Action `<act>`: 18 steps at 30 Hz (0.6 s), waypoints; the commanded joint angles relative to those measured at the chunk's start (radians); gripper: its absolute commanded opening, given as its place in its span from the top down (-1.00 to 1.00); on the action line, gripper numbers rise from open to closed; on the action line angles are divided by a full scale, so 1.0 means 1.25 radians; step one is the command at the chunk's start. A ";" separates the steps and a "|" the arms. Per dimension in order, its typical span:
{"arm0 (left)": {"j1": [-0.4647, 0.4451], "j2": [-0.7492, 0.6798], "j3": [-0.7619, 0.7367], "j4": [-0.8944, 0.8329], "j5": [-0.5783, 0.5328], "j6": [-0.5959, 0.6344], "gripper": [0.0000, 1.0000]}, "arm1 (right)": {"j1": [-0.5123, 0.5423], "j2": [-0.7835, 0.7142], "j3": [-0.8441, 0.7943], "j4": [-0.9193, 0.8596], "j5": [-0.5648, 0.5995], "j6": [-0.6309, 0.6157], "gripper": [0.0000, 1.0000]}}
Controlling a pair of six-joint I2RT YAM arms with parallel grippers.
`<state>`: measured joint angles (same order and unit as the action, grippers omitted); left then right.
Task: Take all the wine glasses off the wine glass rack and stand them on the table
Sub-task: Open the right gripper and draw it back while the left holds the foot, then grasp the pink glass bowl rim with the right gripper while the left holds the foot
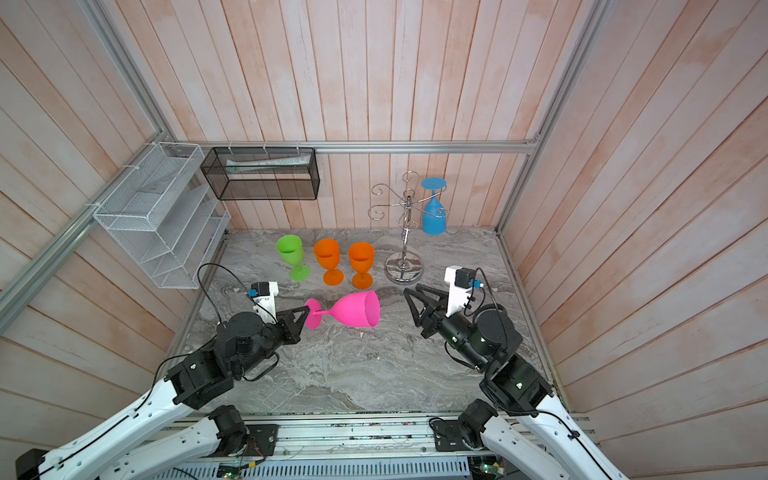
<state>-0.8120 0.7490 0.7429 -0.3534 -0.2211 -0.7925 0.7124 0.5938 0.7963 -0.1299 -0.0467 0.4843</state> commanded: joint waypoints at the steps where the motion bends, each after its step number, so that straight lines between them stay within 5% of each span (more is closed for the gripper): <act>1: 0.040 -0.009 -0.021 -0.003 0.087 -0.058 1.00 | 0.037 0.024 0.002 0.022 -0.036 -0.031 0.17; 9: 0.114 -0.023 -0.076 0.047 0.192 -0.108 1.00 | 0.238 0.142 0.048 0.039 0.066 -0.104 0.17; 18: 0.149 -0.057 -0.120 0.085 0.251 -0.140 1.00 | 0.272 0.235 0.065 0.099 0.050 -0.102 0.17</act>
<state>-0.6388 0.6964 0.6163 -0.2981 0.0444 -0.9409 1.0451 0.8719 0.8322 -0.0513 0.0025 0.3717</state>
